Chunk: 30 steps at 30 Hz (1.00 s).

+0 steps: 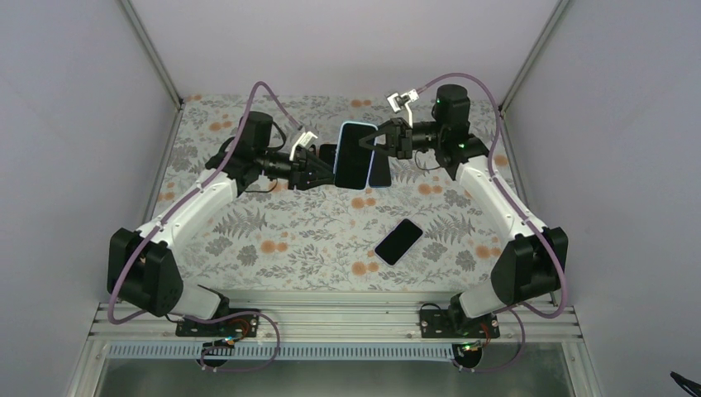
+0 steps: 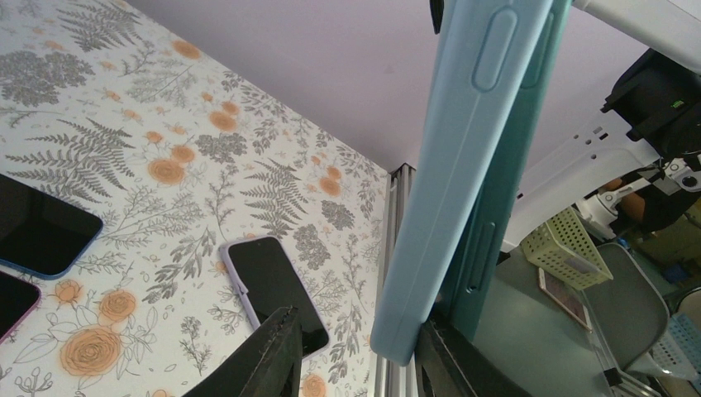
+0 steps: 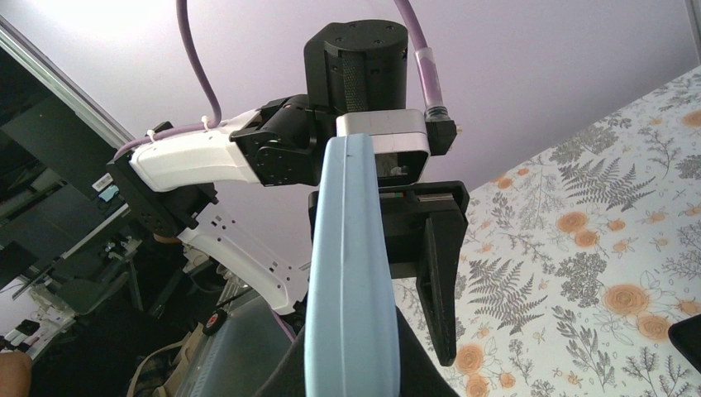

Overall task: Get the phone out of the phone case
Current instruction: Remove the phone case from the phone.

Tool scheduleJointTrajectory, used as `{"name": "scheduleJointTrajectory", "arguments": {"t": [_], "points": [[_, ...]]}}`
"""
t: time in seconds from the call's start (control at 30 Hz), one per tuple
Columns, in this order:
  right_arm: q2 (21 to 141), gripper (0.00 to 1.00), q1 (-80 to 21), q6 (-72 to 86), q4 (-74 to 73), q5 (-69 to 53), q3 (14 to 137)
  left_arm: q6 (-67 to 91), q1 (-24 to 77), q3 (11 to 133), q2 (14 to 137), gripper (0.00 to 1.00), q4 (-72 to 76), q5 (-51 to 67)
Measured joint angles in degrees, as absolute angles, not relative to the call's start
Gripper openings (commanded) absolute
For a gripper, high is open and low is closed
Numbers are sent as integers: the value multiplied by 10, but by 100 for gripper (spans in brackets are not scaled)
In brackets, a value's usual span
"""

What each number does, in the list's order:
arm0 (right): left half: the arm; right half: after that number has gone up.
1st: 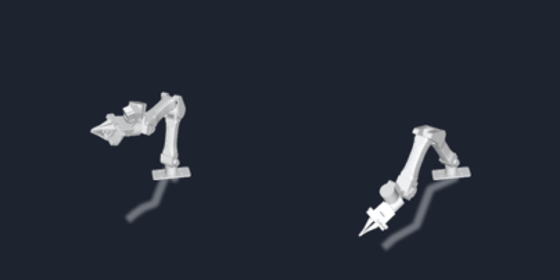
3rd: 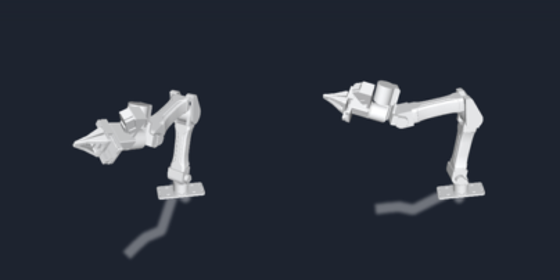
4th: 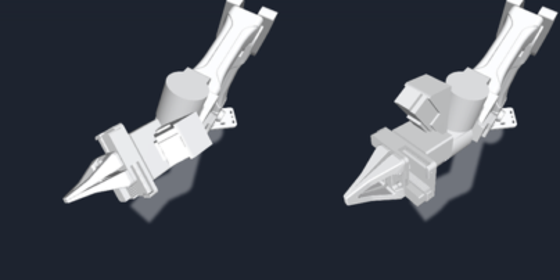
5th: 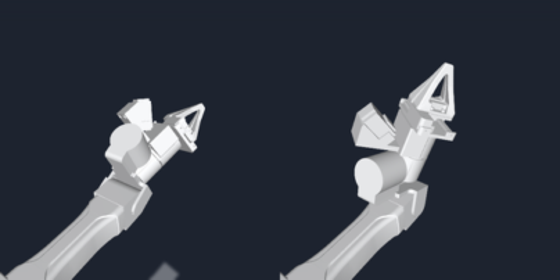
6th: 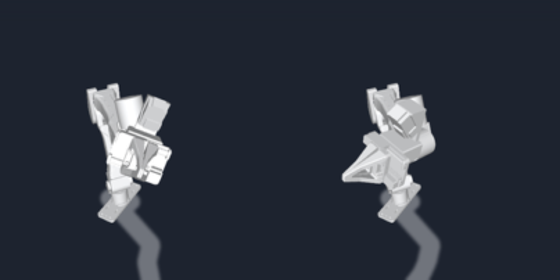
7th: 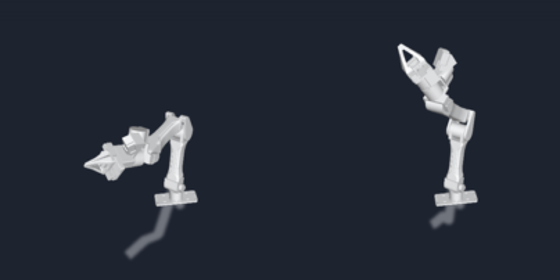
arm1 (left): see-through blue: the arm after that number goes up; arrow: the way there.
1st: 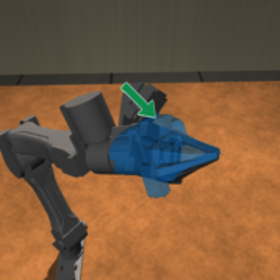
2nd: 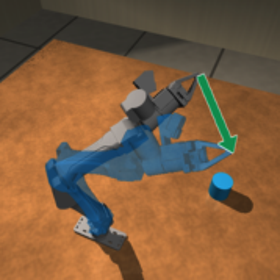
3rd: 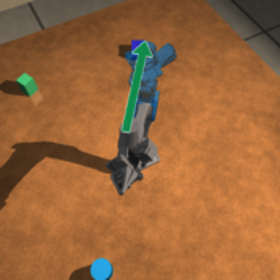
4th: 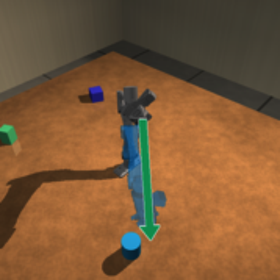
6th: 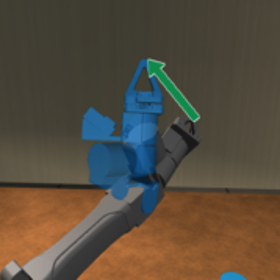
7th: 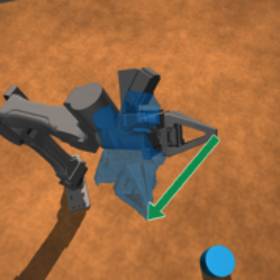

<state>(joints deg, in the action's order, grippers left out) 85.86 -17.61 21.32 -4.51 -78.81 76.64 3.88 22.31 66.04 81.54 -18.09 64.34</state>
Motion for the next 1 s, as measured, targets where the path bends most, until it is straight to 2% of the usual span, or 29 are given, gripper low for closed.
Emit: {"name": "scheduleJointTrajectory", "arguments": {"t": [1.0], "points": [[860, 4, -194, 225, -6, -797, 703, 104, 227, 688, 860, 29, -138, 722]]}}
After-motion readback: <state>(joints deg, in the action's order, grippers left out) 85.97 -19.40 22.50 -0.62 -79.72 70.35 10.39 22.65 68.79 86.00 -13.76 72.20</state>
